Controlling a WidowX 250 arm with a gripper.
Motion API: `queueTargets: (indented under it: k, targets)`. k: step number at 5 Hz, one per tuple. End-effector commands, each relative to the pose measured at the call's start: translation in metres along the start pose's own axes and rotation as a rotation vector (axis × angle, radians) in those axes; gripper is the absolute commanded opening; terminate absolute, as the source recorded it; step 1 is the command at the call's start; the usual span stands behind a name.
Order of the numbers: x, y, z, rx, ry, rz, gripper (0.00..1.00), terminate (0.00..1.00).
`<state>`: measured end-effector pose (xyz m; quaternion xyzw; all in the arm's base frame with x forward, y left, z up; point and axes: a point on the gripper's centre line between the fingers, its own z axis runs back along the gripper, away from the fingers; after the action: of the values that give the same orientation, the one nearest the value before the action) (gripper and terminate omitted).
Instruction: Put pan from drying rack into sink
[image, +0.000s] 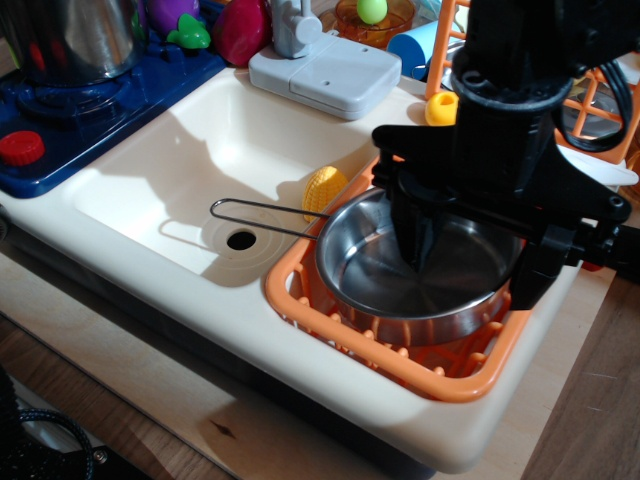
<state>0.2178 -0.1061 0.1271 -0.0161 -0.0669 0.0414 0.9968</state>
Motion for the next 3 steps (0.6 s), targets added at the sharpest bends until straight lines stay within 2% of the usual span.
queueTargets:
  k: [1,2,3]
  targets:
    - [0.003,0.0,0.003,-0.024,-0.049,0.003,0.0,0.0]
    - [0.0,-0.002,-0.007,-0.041,-0.086,-0.005,0.0,0.0]
    - [0.0,-0.006,-0.011,-0.032,-0.096,0.001,0.0,0.0]
